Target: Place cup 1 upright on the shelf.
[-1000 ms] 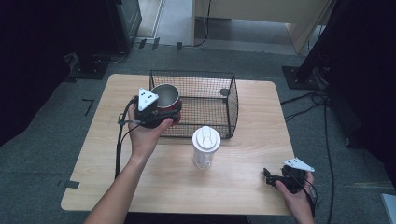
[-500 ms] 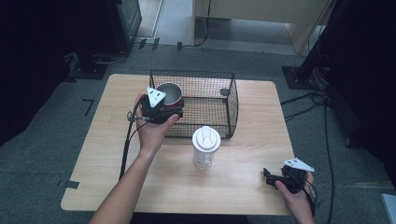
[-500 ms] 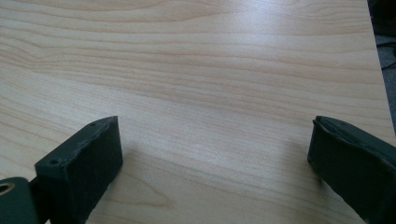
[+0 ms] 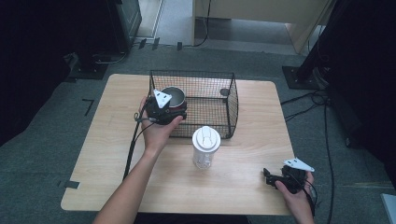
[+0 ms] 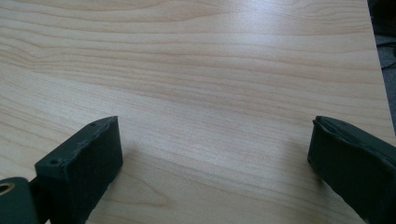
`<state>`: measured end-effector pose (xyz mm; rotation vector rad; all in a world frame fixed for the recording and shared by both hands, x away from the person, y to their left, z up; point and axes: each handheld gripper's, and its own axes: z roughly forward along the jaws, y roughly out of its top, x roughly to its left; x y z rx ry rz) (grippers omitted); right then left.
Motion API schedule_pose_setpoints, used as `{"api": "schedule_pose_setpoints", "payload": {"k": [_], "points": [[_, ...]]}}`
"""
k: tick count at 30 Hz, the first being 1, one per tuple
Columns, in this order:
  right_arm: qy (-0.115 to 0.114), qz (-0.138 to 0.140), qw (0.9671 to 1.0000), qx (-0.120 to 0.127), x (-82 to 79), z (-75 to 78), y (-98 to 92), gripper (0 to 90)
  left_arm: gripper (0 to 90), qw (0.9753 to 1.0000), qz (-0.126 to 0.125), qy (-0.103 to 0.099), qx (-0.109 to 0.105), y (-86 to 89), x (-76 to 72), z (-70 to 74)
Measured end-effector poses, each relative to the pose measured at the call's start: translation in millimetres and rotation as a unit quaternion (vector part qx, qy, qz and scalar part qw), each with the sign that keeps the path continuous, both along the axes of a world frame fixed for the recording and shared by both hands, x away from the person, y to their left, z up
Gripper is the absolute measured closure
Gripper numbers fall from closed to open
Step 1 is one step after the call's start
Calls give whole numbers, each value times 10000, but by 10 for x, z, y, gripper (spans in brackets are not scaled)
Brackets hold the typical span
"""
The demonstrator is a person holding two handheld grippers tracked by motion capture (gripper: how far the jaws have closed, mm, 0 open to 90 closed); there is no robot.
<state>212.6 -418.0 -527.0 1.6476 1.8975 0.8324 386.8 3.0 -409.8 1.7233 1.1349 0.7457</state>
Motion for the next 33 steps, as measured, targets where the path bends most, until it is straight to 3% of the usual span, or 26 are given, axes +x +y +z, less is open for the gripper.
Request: {"api": "schedule_pose_setpoints", "payload": {"k": [9,12,33], "points": [[0,0,10000,-1,0,0,0,28,73,9998,11,168,79,-29,75,-90],[0,0,10000,0,0,0,0,28,73,9997,14,151,177,-48,75,-106],[1,0,10000,0,0,0,0,28,74,9985,-4,433,344,-109,102,-242]]}}
